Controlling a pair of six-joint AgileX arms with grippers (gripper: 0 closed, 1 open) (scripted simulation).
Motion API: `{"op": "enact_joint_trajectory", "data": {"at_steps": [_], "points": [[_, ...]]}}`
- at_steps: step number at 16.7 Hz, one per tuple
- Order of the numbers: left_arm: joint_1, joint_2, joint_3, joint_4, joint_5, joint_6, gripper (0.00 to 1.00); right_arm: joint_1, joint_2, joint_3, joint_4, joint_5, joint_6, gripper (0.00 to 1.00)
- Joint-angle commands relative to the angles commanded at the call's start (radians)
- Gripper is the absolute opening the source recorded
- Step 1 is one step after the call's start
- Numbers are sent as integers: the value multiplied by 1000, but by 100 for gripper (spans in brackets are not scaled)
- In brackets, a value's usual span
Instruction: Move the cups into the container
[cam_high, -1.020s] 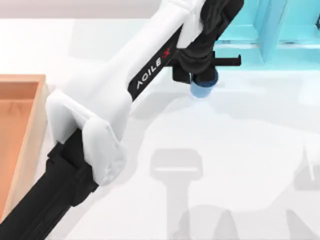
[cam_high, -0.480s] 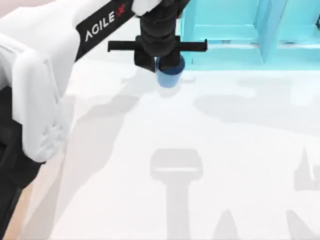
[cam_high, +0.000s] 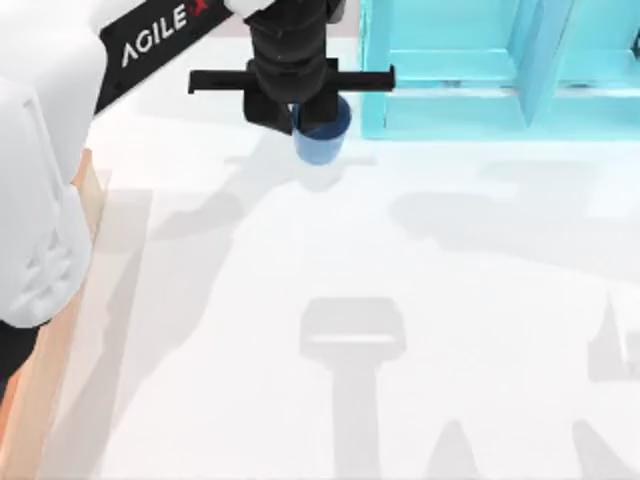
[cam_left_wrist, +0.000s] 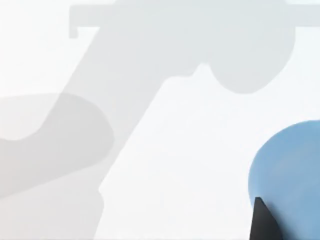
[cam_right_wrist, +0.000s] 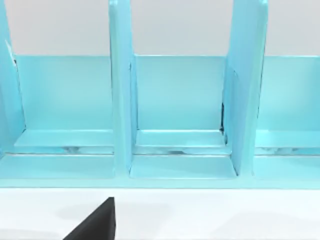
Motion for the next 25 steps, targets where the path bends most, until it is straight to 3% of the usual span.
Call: {"op": "enact_joint_trajectory", "data": {"at_steps": [3,6,13,18,25], "points": [[7,-1,-2,-4,1,12,0,0,0,0,0,0,0,100],[103,-32,-30,-19,21,101,0,0,0,0,0,0,0,100],[576,-197,-209,-96,111,494,0,0,0,0,0,0,0,100],[842,-350,-378,-159,177,760,0,0,0,0,0,0,0,100],[978,-485,-530,-211,222,933,0,0,0,0,0,0,0,100]]}}
